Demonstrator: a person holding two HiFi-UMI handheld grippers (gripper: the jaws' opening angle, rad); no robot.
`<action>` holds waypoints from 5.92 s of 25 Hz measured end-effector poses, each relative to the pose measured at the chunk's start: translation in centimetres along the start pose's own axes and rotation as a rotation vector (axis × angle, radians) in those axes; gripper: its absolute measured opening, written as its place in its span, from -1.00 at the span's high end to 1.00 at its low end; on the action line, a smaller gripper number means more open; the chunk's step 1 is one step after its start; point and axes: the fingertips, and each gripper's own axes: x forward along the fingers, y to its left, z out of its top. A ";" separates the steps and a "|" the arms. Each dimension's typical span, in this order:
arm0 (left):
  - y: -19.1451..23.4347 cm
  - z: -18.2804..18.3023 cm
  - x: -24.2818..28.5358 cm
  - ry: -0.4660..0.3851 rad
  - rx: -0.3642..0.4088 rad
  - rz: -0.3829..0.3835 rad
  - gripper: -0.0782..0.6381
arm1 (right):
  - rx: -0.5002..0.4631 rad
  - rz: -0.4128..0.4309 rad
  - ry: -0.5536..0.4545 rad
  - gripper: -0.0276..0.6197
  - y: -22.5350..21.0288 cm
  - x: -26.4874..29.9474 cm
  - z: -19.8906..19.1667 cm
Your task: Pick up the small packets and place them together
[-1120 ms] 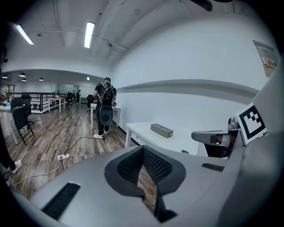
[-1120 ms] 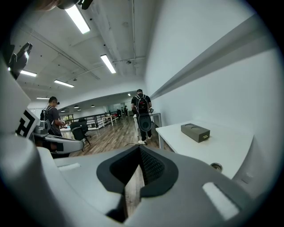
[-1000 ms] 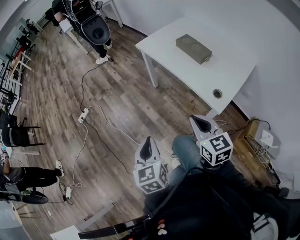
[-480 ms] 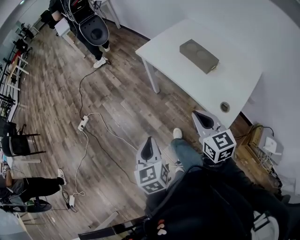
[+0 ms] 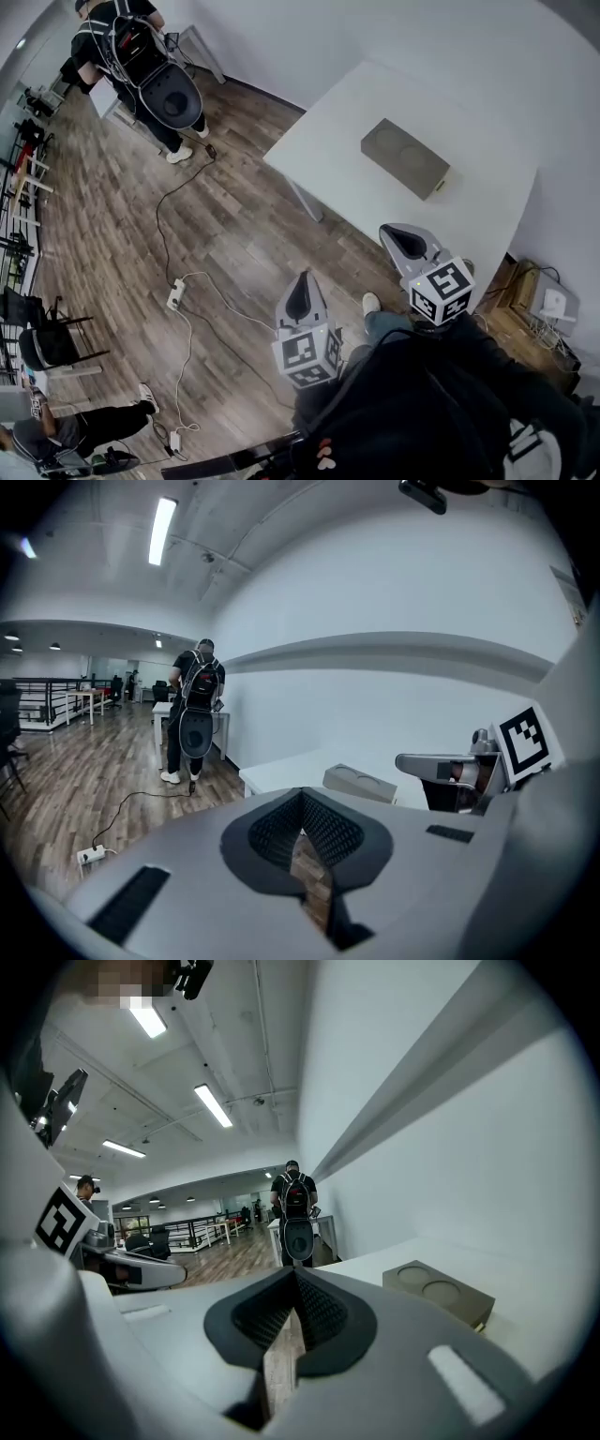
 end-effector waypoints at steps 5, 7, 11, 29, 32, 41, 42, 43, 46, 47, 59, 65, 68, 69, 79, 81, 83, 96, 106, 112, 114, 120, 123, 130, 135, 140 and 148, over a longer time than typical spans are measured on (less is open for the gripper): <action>-1.0 2.0 5.4 0.006 0.006 -0.040 0.78 | 0.004 -0.040 -0.009 0.92 -3.9 2.0 1.2; -1.8 2.8 7.2 0.013 0.025 -0.068 0.79 | 0.024 -0.071 0.002 0.92 -5.4 2.0 1.0; -3.4 4.4 10.7 0.010 0.059 -0.139 0.78 | 0.039 -0.143 -0.002 0.92 -8.5 1.8 1.2; -12.7 10.5 31.5 0.123 0.225 -0.569 0.78 | 0.149 -0.636 -0.035 0.92 -24.7 3.3 3.4; -14.1 10.8 33.9 0.155 0.252 -0.632 0.79 | 0.177 -0.716 -0.032 0.92 -26.5 3.2 3.3; -19.8 9.5 37.6 0.231 0.333 -0.837 0.78 | 0.255 -0.952 -0.053 0.92 -29.3 -0.4 2.1; -20.6 9.3 37.8 0.240 0.343 -0.867 0.79 | 0.263 -0.983 -0.055 0.92 -29.4 -1.0 1.9; -21.5 9.2 37.9 0.248 0.352 -0.897 0.79 | 0.272 -1.014 -0.056 0.92 -29.5 -1.7 1.8; -24.2 8.7 37.9 0.268 0.377 -0.980 0.78 | 0.295 -1.090 -0.052 0.92 -29.5 -3.5 1.0; -24.9 8.6 37.8 0.275 0.386 -1.006 0.78 | 0.303 -1.110 -0.050 0.92 -29.4 -4.0 0.7; -26.9 5.6 35.8 0.341 0.509 -1.155 0.79 | 0.364 -1.121 0.020 0.92 -26.0 -5.5 -3.4; -25.8 5.3 35.2 0.339 0.524 -1.108 0.79 | 0.320 -0.843 0.086 0.92 -25.3 -3.0 -4.6; -24.6 4.9 35.9 0.351 0.526 -1.068 0.79 | 0.292 -0.699 0.156 0.92 -25.6 -1.9 -5.7; -24.1 4.6 36.4 0.362 0.523 -1.047 0.78 | 0.296 -0.653 0.164 0.92 -26.0 -1.6 -6.0; -21.6 1.2 39.3 0.495 0.503 -0.941 0.78 | 0.261 -0.396 0.392 0.65 -29.3 -0.8 -10.2; -21.5 0.5 39.4 0.530 0.504 -0.936 0.79 | 0.248 -0.342 0.458 0.50 -29.4 -0.4 -11.3; -21.4 -0.1 39.5 0.561 0.503 -0.935 0.79 | 0.213 -0.307 0.531 0.43 -29.7 -0.1 -12.5; -21.2 -2.7 40.3 0.675 0.509 -0.918 0.78 | 0.044 -0.149 0.773 0.32 -31.4 2.3 -16.2; -21.0 -4.0 40.6 0.726 0.529 -0.898 0.79 | -0.081 -0.085 0.819 0.33 -31.6 2.7 -16.3; -21.0 -4.4 40.7 0.722 0.537 -0.896 0.79 | -0.092 -0.056 0.826 0.40 -31.5 2.7 -16.6; -20.9 -4.3 40.6 0.731 0.516 -0.896 0.79 | -0.095 -0.061 0.826 0.41 -31.4 2.7 -16.6; -20.9 -4.2 40.5 0.745 0.511 -0.906 0.79 | -0.096 -0.059 0.832 0.41 -31.3 2.6 -16.4; -20.7 -4.1 40.6 0.749 0.498 -0.907 0.79 | -0.095 -0.062 0.841 0.41 -31.4 2.4 -16.5; -20.7 -4.0 40.9 0.747 0.490 -0.913 0.78 | -0.080 -0.075 0.860 0.41 -31.4 0.8 -16.9; -20.7 -3.9 41.0 0.745 0.492 -0.917 0.79 | -0.073 -0.087 0.869 0.41 -31.5 -0.1 -17.1; -20.8 -3.9 40.9 0.745 0.483 -0.914 0.79 | -0.063 -0.101 0.872 0.40 -31.6 -1.5 -17.4; -21.0 -4.0 40.7 0.738 0.486 -0.907 0.79 | -0.043 -0.134 0.884 0.40 -31.5 -4.1 -18.0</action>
